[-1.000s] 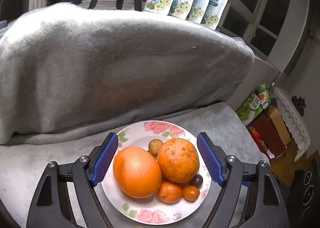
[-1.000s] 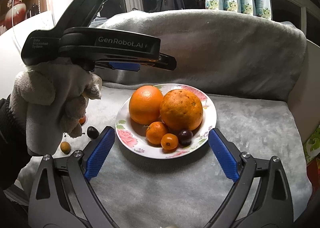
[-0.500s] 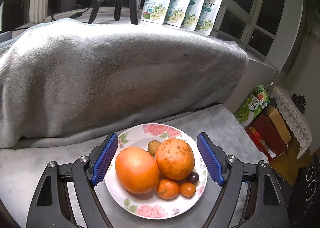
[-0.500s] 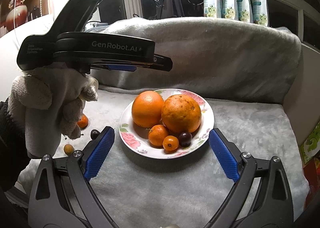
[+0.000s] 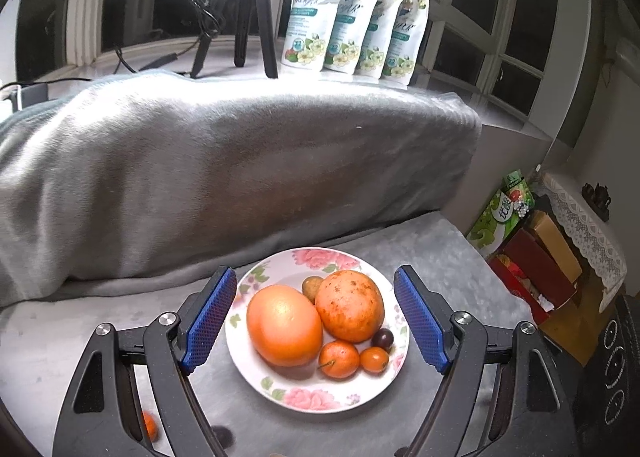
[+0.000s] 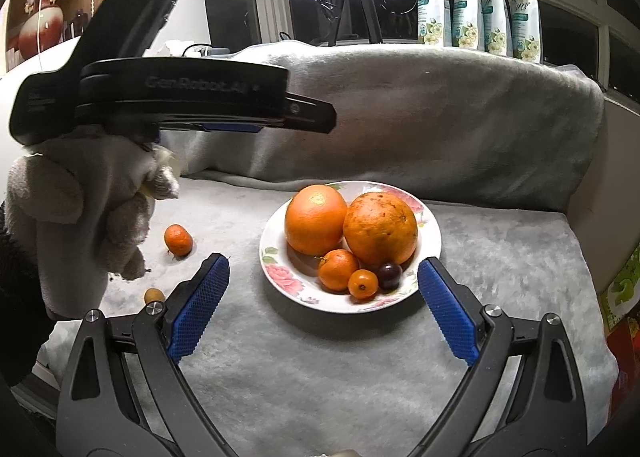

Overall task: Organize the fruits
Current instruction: 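Withdraw both open grippers from the plate toward the remaining fruits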

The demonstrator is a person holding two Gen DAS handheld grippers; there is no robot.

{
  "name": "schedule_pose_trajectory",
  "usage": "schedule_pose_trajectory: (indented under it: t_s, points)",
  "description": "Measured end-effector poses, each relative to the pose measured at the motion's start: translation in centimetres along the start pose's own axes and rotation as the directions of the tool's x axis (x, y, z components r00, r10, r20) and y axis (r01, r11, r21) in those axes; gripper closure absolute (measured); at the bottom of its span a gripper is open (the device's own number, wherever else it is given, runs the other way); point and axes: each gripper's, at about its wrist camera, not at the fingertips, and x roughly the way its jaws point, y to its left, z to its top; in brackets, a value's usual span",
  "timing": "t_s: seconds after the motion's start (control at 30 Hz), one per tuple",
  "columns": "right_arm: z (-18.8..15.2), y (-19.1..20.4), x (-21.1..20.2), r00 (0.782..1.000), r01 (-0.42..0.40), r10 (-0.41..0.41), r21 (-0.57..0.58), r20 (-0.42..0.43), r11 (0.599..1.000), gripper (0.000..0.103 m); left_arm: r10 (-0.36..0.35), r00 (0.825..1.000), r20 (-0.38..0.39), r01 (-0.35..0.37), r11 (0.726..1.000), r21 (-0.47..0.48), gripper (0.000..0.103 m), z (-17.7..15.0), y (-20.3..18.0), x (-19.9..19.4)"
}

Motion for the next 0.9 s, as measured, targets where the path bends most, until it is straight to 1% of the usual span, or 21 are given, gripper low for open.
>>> schedule_pose_trajectory:
  t_s: [0.23,0.4,0.5,0.63,0.8,0.9]
  points:
    - [-0.3,0.5,-0.6,1.000,-0.012,0.012,0.024,0.009,1.000,0.006,0.017,0.999,0.041,-0.017,1.000,-0.006,0.022,-1.0,1.0,-2.8]
    - [-0.3,1.2,-0.6,1.000,-0.028,0.028,0.030,-0.002,0.999,0.006,0.037,0.997,0.062,-0.036,0.999,-0.021,0.022,-2.2,2.6,-4.9]
    - [-0.5,1.9,-0.4,0.999,-0.033,0.034,0.030,-0.019,0.999,0.006,0.062,0.995,0.076,-0.059,0.998,-0.038,0.022,-3.2,4.1,-6.6]
    - [-0.7,2.8,-0.6,0.999,-0.044,0.045,0.042,-0.022,0.998,0.006,0.110,0.989,0.095,-0.103,0.991,-0.081,0.022,-5.2,6.6,-9.6]
    - [-1.1,4.2,-1.4,0.997,-0.073,0.074,0.073,-0.004,0.995,0.006,0.197,0.976,0.089,-0.186,0.975,-0.119,0.022,-8.9,9.0,-13.3]
    - [-1.4,5.4,-2.0,0.996,-0.094,0.094,0.069,-0.002,0.993,0.006,0.216,0.972,0.088,-0.201,0.967,-0.154,0.022,-10.7,9.9,-14.6]
